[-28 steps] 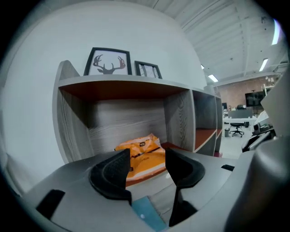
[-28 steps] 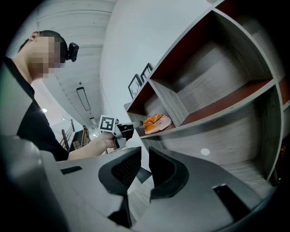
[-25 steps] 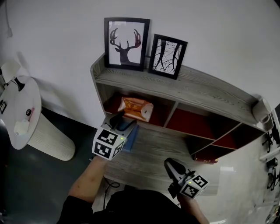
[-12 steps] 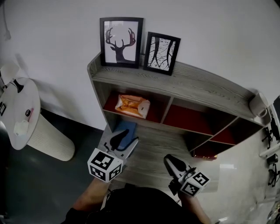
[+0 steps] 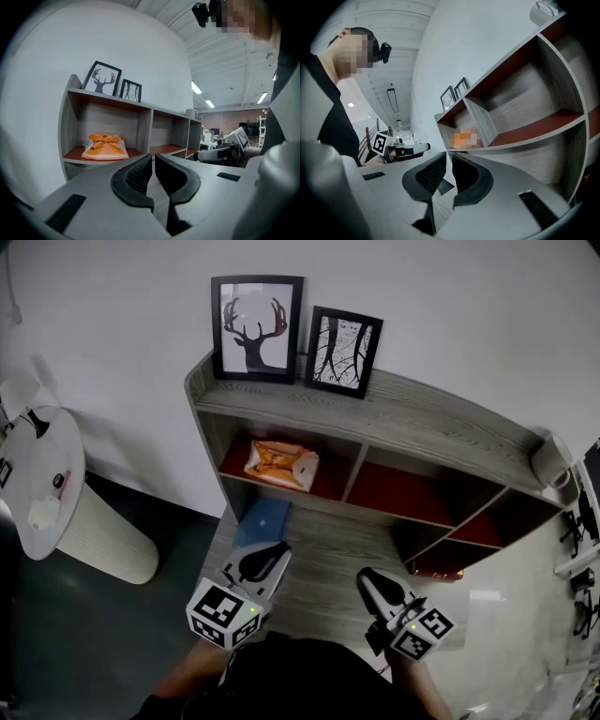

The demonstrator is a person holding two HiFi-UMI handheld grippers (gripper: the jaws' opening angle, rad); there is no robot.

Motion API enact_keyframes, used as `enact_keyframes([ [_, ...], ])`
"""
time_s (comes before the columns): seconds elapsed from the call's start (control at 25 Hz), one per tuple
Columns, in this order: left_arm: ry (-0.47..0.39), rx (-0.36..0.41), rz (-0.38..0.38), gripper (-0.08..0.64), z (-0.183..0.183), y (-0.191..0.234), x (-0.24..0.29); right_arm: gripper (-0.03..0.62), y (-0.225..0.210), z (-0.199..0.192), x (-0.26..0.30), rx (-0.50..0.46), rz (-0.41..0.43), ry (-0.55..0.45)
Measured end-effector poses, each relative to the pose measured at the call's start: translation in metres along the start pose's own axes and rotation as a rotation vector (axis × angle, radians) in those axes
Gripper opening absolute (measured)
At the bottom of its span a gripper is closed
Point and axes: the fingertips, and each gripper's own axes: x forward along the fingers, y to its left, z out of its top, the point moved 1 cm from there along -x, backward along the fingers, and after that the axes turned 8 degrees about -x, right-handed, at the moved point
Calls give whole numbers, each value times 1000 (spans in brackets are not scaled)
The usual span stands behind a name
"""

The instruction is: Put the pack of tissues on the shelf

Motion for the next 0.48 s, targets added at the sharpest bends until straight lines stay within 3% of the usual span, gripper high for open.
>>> enact_keyframes([
  [0.48,-7,0,-39,21,0,-14,5,19,-4,8,-6,-28,-22,-29],
])
